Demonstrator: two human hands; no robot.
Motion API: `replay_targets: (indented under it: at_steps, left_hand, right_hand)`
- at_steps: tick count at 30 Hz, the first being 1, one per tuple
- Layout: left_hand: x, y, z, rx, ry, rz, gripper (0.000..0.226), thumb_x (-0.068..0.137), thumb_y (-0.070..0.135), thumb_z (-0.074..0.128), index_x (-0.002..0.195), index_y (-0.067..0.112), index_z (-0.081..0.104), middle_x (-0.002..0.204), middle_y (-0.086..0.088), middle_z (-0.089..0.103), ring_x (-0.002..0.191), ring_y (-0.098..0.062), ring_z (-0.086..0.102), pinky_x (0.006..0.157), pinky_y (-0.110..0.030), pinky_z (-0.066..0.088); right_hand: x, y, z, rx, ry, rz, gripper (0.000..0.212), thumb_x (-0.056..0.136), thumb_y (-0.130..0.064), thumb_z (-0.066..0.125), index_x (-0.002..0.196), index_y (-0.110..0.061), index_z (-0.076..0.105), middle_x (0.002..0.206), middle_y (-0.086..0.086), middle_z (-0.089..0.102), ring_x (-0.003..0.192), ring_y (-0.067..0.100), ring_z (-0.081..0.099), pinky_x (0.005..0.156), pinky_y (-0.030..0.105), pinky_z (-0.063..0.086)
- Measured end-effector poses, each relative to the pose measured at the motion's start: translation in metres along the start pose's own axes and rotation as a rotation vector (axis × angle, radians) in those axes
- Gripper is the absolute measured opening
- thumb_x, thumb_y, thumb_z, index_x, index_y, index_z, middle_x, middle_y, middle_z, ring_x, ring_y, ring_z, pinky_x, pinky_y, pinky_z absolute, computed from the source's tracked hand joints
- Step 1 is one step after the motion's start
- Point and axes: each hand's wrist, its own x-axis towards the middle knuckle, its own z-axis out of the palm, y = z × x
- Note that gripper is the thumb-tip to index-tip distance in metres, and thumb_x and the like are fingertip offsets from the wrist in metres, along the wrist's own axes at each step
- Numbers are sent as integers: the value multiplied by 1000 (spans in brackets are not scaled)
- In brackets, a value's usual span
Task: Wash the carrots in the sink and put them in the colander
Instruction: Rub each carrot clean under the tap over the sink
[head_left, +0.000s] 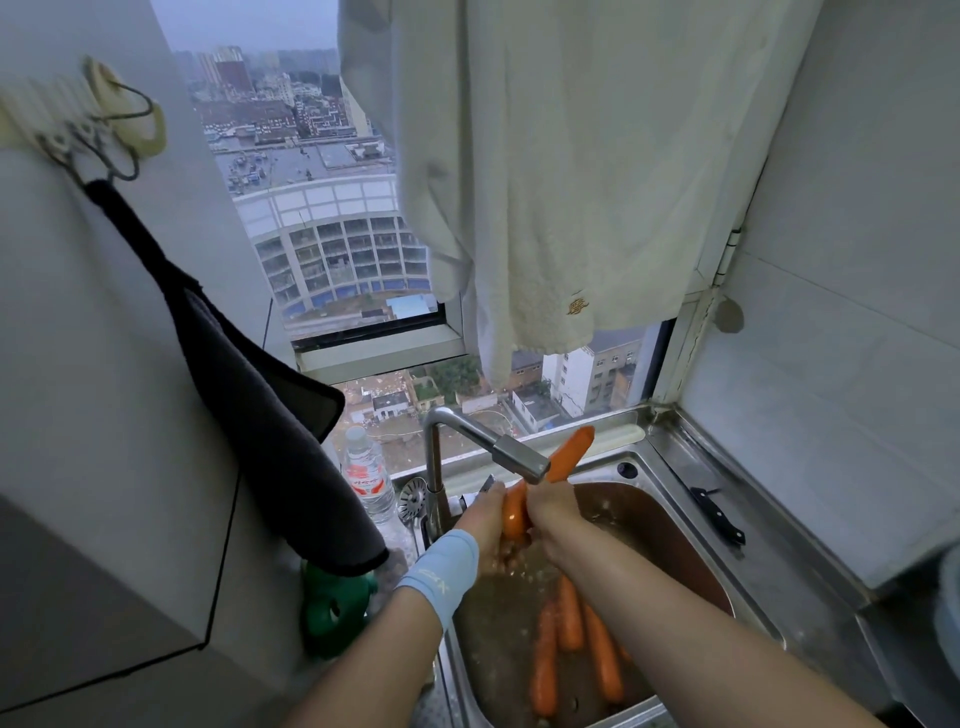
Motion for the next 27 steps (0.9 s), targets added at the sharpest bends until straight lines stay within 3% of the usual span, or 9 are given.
replay_targets:
  at_steps: [2, 4, 6, 9, 12, 15, 17, 22, 27]
  left_hand:
    - [1, 2, 5, 21, 46, 119, 33, 104, 43, 46, 122, 17, 54, 91, -10, 64, 75, -25, 65, 59, -32, 60]
    - [8, -1, 8, 83, 111, 257, 21, 104, 36, 47, 121, 27, 56, 106, -6, 60, 95, -29, 63, 76, -42, 63]
    - [8, -4, 11, 92, 123, 305, 19, 104, 38, 46, 114, 30, 60, 107, -9, 61, 92, -32, 63, 85, -47, 60]
    - [6, -8, 18, -19, 67, 185, 29, 102, 45, 45, 119, 23, 55, 90, -14, 59, 58, -23, 56, 50, -27, 47]
    - [6, -10, 17, -160, 43, 67, 27, 100, 39, 48, 113, 15, 49, 76, -12, 52, 42, -17, 45, 38, -18, 32]
    - [2, -9, 15, -194, -11, 102, 25, 102, 37, 45, 113, 15, 47, 73, -11, 50, 43, -17, 44, 38, -18, 30]
    - [-4, -9, 17, -167, -49, 124, 26, 105, 39, 41, 113, 15, 48, 72, -10, 52, 47, -17, 45, 41, -20, 32]
    - [-9, -10, 23, -85, -95, 176, 29, 107, 40, 39, 119, 18, 54, 69, -9, 57, 52, -16, 52, 49, -23, 40]
    - [-4, -9, 10, -126, -7, 72, 22, 103, 40, 50, 106, 19, 55, 73, -14, 59, 50, -19, 51, 50, -25, 36]
  right_hand:
    - [0, -1, 4, 41, 47, 5, 36, 108, -26, 45, 136, -3, 50, 116, 18, 64, 103, 34, 62, 96, 45, 51]
    - [0, -2, 4, 62, 48, 36, 47, 109, -32, 42, 144, -1, 44, 128, 21, 61, 111, 35, 61, 99, 43, 48]
    - [4, -2, -1, 57, 23, 50, 49, 109, -38, 39, 141, -1, 45, 129, 21, 62, 114, 36, 62, 100, 45, 49]
    - [3, -3, -13, 21, -35, 21, 32, 105, -24, 47, 125, 1, 53, 111, 21, 67, 101, 37, 67, 73, 42, 56]
    - [-1, 1, -23, 123, -158, 6, 31, 96, -12, 62, 125, -8, 53, 111, 20, 69, 99, 37, 69, 63, 40, 55]
    - [-1, 4, -28, 138, -182, -45, 35, 95, -15, 64, 128, -9, 56, 113, 16, 72, 103, 36, 70, 79, 50, 60]
    - [-1, 1, -28, 72, -112, -67, 33, 101, -31, 58, 124, -7, 60, 108, 15, 72, 99, 34, 70, 91, 52, 59]
    - [-9, -7, -27, 36, -44, -28, 54, 105, -57, 38, 110, -8, 60, 94, 15, 70, 83, 28, 70, 66, 35, 55]
    - [-8, 6, -25, 52, -180, 8, 37, 107, -33, 49, 127, -2, 55, 106, 21, 69, 92, 34, 69, 65, 39, 55]
